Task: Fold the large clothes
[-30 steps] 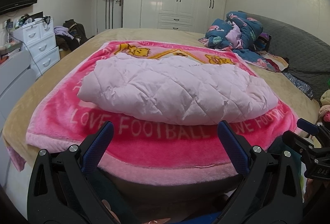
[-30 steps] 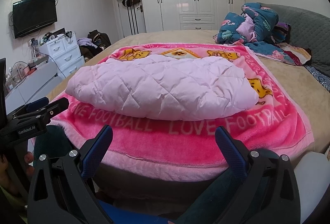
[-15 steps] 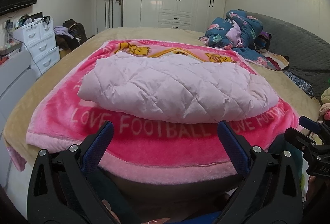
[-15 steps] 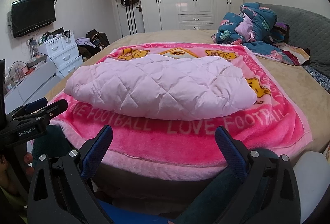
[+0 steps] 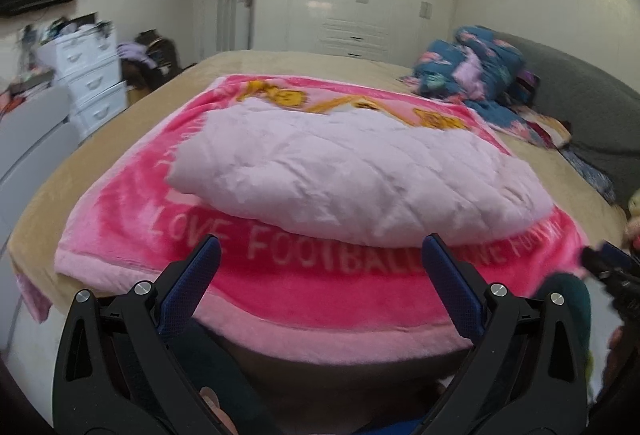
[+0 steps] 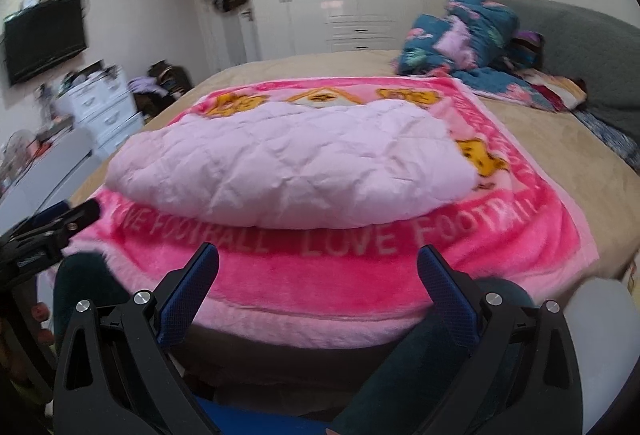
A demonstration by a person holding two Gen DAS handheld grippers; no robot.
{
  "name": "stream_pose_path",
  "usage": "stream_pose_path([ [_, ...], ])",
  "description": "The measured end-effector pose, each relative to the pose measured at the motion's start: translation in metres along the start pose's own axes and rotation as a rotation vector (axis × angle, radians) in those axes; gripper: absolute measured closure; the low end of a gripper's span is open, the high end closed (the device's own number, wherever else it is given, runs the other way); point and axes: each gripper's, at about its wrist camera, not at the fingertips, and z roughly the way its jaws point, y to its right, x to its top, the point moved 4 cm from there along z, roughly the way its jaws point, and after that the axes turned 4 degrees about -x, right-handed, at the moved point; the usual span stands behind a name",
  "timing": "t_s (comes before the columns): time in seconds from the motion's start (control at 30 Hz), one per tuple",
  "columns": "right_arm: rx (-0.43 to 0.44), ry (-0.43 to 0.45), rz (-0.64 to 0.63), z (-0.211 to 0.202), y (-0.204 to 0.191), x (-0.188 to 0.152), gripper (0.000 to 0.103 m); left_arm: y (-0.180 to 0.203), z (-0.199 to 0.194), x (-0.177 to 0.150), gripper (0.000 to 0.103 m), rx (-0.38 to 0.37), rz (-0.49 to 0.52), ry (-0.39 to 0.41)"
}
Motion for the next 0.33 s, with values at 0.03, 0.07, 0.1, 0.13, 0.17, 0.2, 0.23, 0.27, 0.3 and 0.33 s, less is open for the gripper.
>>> stream_pose_path([
  [0.03, -0.029, 0.009, 0.029, -0.001, 0.013, 0.001, 0.004, -0.008, 0.004, 0.002, 0.009, 0.017, -0.012, -0.006],
  [0.07, -0.061, 0.014, 0.066, -0.001, 0.029, 0.003, 0.004, -0.019, 0.01, 0.004, 0.009, 0.043, -0.023, -0.016],
  [0.1, -0.089, 0.016, 0.096, -0.001, 0.044, 0.004, 0.004, -0.033, 0.017, 0.006, 0.009, 0.085, -0.038, -0.023],
  [0.13, -0.124, 0.016, 0.122, 0.0, 0.06, 0.004, 0.004, -0.046, 0.022, 0.009, 0.009, 0.115, -0.059, -0.031],
  [0.17, -0.171, 0.018, 0.147, 0.001, 0.079, 0.005, 0.004, -0.063, 0.03, 0.011, 0.009, 0.142, -0.086, -0.046],
  [0.2, -0.239, 0.007, 0.194, 0.003, 0.108, 0.003, 0.004, -0.085, 0.037, 0.015, 0.009, 0.173, -0.121, -0.057],
  [0.23, -0.284, -0.004, 0.249, 0.005, 0.135, 0.0, 0.004, -0.105, 0.043, 0.018, 0.009, 0.206, -0.148, -0.063],
  [0.27, -0.336, -0.005, 0.311, 0.005, 0.167, -0.005, 0.004, -0.125, 0.048, 0.022, 0.009, 0.243, -0.17, -0.075],
  [0.3, -0.387, -0.02, 0.36, 0.007, 0.194, -0.011, 0.004, -0.143, 0.051, 0.026, 0.009, 0.278, -0.189, -0.078],
  [0.33, -0.454, -0.044, 0.426, 0.008, 0.228, -0.021, 0.004, -0.17, 0.057, 0.033, 0.009, 0.33, -0.211, -0.068],
])
